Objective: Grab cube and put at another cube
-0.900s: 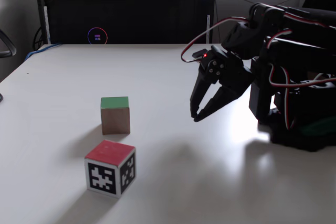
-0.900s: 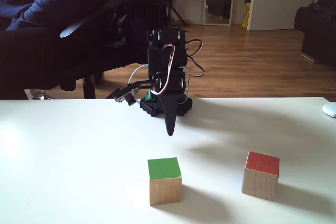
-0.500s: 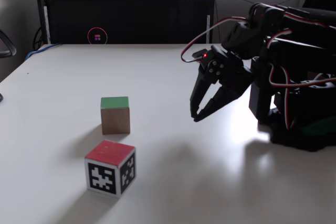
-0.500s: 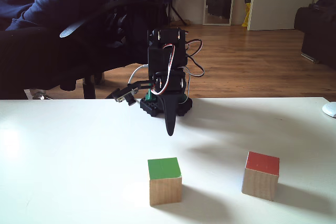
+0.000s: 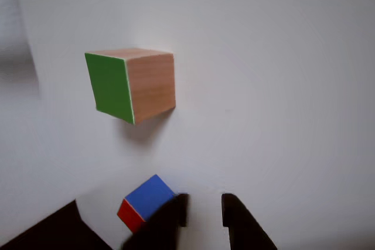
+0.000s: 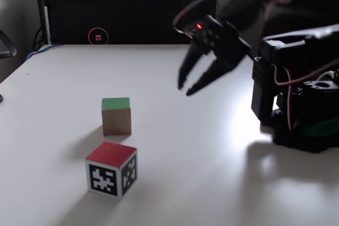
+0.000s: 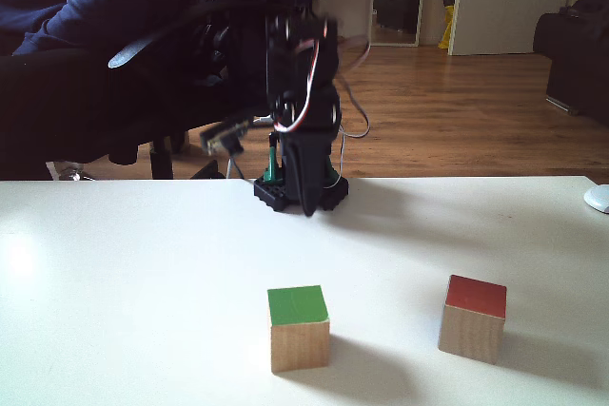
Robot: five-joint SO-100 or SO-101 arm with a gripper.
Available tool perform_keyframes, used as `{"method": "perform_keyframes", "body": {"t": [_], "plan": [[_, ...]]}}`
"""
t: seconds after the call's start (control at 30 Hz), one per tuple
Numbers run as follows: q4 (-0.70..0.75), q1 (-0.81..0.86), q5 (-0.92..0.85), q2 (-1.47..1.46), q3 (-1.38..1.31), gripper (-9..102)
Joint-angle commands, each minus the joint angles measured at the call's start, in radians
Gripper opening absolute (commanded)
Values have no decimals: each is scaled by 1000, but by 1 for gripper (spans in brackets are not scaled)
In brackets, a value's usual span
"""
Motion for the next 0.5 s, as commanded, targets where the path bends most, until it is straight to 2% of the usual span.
{"method": "perform_keyframes", "body": {"t": [0.0, 0.07, 0.2, 0.47], "plan": [[-46, 49, 9, -250, -175, 22], [-66, 61, -18, -299, -202, 29], [-38, 72, -87, -387, -305, 33], [124, 101, -114, -856, -779, 39]]}}
